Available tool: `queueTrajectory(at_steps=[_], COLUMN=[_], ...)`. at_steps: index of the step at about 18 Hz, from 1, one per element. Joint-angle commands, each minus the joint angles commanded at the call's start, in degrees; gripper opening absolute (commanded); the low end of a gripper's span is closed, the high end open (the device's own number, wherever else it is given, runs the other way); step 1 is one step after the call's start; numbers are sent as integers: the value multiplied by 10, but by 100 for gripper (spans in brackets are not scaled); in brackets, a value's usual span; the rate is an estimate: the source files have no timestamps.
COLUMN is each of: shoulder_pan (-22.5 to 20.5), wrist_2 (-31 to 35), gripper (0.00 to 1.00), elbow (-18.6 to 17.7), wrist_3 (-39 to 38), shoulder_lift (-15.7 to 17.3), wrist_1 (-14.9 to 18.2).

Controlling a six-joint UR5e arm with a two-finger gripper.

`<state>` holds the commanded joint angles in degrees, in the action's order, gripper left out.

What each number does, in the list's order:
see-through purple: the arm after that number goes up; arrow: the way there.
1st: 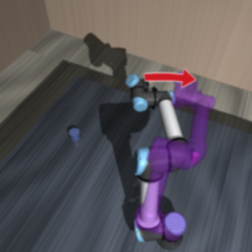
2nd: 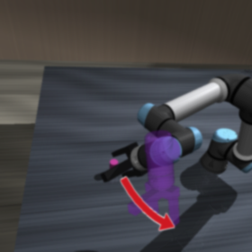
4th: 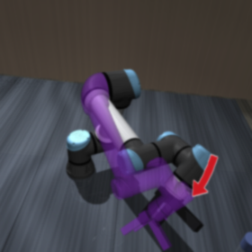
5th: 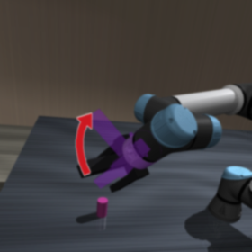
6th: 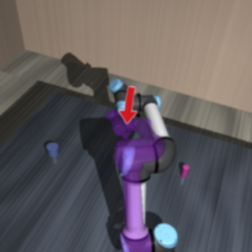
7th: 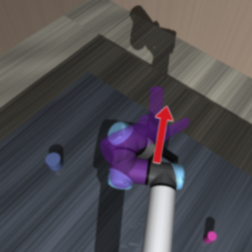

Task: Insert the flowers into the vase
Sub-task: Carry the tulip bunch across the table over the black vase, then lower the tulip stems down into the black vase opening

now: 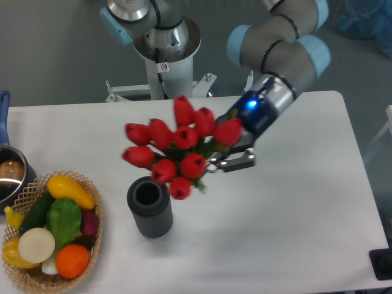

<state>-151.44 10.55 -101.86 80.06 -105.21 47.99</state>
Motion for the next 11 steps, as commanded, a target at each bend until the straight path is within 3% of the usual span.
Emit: queueTrajectory(at_steps=[11], shoulder_pan=[40], wrist_2=[-40], gripper=[11], elbow=[-27], wrist_3=[62], shoulder_lift=[2], wrist_1=[0])
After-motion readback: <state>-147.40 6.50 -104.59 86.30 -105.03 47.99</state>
